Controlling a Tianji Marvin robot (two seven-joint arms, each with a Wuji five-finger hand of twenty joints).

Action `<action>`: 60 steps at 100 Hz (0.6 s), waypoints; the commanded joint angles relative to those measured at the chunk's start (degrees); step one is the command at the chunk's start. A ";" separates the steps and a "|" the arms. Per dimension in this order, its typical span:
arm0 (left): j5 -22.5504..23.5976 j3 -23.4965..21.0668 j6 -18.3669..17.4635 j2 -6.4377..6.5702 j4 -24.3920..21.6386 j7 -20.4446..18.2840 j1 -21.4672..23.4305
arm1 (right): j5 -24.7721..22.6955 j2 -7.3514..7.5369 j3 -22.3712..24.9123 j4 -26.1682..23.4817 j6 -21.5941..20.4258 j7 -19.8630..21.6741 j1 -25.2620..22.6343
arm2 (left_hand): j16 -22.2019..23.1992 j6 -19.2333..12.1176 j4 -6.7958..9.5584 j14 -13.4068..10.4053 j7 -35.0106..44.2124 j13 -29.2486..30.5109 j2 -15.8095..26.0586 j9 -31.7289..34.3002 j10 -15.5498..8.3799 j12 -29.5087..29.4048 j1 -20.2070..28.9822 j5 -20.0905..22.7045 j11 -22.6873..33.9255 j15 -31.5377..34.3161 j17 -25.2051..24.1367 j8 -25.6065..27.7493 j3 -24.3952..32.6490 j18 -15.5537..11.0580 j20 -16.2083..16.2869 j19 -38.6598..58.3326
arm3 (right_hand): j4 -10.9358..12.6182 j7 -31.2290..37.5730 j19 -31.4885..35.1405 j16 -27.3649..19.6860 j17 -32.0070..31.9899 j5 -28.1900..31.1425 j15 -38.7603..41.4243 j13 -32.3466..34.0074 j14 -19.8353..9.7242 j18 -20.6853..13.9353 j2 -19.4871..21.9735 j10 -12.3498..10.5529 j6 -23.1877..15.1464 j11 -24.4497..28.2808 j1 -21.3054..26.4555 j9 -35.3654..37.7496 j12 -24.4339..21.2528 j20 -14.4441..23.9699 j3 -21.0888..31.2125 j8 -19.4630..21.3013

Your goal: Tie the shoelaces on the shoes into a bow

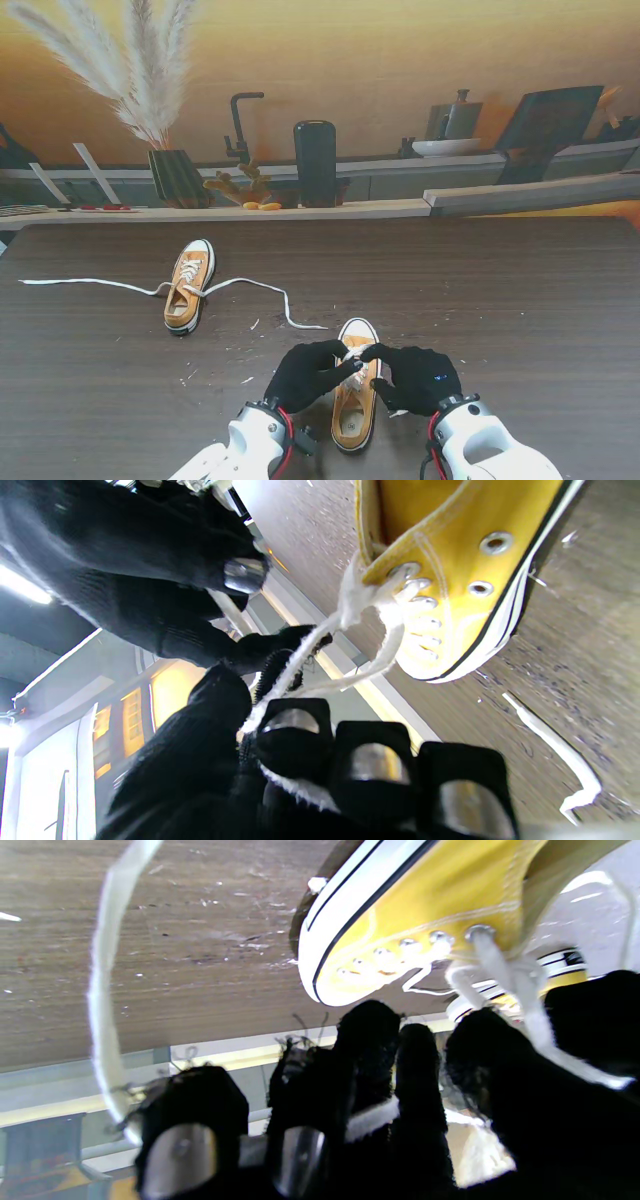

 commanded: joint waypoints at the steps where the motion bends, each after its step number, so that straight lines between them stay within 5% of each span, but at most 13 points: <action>1: 0.20 -0.14 -0.04 0.24 -0.89 -1.19 0.40 | 0.80 -0.53 -0.19 1.32 0.37 0.49 0.76 | -0.70 -0.35 -0.77 -0.78 0.64 1.81 1.83 3.49 1.52 -0.28 0.78 -0.22 0.86 1.30 0.68 1.34 -0.76 -2.28 0.11 14.36 | 1.90 -0.20 2.99 2.36 0.77 -3.60 -0.10 1.55 -4.23 1.23 1.25 3.40 0.22 2.51 -0.75 -1.24 1.29 -0.53 -1.44 1.34; 20: 0.24 -0.50 -0.17 0.39 -1.19 -1.51 0.81 | 5.30 -1.78 -2.69 5.76 2.10 -6.59 3.42 | -0.72 -0.25 -0.72 -0.72 0.59 1.80 1.82 3.49 1.52 -0.26 0.83 -0.19 0.85 1.23 0.72 1.38 -0.90 -1.78 0.09 14.35 | 2.01 2.09 2.66 2.36 0.67 -3.99 0.46 1.74 -3.02 2.67 -0.06 3.71 -4.09 3.34 -0.29 0.08 1.07 -0.31 -0.43 2.44; 60: -0.46 -0.97 -2.00 0.64 -1.46 -2.42 1.44 | 4.75 -2.63 -5.01 9.84 3.28 -13.68 6.26 | -0.77 -0.28 -0.68 -0.44 0.52 1.80 1.78 3.49 1.56 -0.25 1.04 -0.18 0.82 1.02 0.66 1.39 -1.10 -1.23 -0.05 14.04 | 2.09 3.63 1.88 1.65 0.59 -5.05 -0.14 1.76 -2.42 2.55 -1.60 3.14 -8.32 3.79 0.03 0.32 1.27 -0.35 0.89 3.26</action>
